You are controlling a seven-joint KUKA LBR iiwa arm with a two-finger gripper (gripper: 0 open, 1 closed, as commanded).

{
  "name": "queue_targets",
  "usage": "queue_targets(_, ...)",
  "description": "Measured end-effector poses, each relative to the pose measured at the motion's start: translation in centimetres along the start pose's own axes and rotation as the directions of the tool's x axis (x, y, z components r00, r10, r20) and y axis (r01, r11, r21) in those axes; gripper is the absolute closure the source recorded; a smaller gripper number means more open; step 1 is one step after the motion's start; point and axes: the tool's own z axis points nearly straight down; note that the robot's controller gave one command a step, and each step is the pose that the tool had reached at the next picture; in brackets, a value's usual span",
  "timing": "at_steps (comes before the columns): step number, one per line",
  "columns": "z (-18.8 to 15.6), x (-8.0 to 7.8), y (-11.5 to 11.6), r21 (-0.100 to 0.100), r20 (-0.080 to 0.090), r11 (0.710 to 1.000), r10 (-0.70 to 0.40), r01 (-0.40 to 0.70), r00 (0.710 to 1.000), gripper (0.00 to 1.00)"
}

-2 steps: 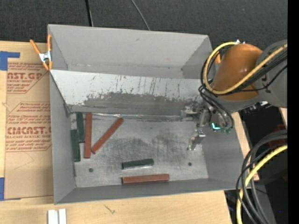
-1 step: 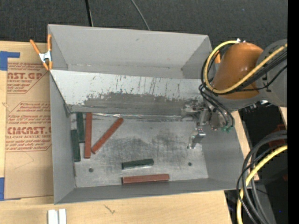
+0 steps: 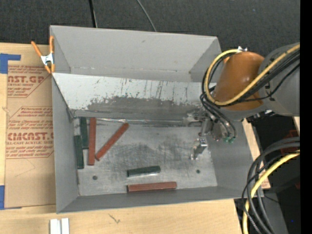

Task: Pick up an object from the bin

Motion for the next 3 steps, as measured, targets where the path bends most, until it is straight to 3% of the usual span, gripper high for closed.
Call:
queue_targets(1,1.8,0.6,2.2,-0.003,-0.009,0.999,-0.036,0.036,0.999,0.0)
queue_targets(2,5.3,-0.1,1.0,-0.006,-0.005,0.968,-0.25,0.25,0.968,0.0)
queue_targets(3,4.7,5.2,15.2,-0.003,-0.014,0.99,0.139,-0.139,0.99,1.0)
